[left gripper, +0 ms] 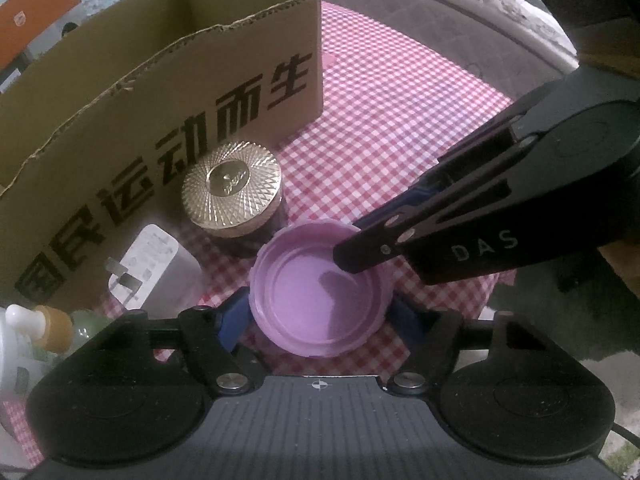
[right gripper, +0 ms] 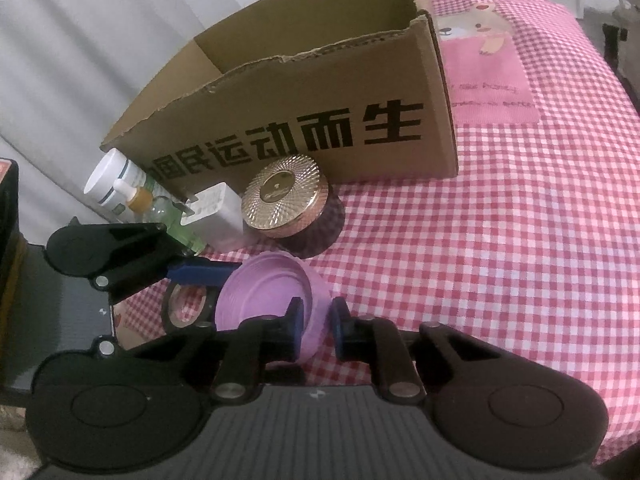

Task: Organize rigid objects
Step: 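Close the right gripper on the pink bowl rim and lift it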

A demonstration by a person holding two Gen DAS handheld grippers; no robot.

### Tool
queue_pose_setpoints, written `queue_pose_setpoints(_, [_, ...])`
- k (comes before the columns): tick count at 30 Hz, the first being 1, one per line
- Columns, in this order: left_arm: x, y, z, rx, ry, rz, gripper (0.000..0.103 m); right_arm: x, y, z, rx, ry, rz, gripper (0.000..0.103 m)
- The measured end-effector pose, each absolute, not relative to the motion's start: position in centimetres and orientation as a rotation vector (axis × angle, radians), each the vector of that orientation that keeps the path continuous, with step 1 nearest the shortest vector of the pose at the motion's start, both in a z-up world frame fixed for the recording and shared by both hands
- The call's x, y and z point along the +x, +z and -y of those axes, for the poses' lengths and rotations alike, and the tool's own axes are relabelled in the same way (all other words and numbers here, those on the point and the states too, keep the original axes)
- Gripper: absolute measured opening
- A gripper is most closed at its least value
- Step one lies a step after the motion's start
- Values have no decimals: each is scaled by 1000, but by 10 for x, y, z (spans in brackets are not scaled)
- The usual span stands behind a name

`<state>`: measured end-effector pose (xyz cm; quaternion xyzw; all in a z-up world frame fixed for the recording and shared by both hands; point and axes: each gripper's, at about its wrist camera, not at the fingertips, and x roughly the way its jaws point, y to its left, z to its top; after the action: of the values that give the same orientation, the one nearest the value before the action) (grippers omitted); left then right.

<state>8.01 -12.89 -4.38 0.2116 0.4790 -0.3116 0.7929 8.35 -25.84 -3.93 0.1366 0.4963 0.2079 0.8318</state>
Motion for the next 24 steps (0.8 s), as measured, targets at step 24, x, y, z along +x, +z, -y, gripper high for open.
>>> queue_pose_setpoints(24, [64,71,84,368,-608,-722,73,72,98,226,142,521,-805,16])
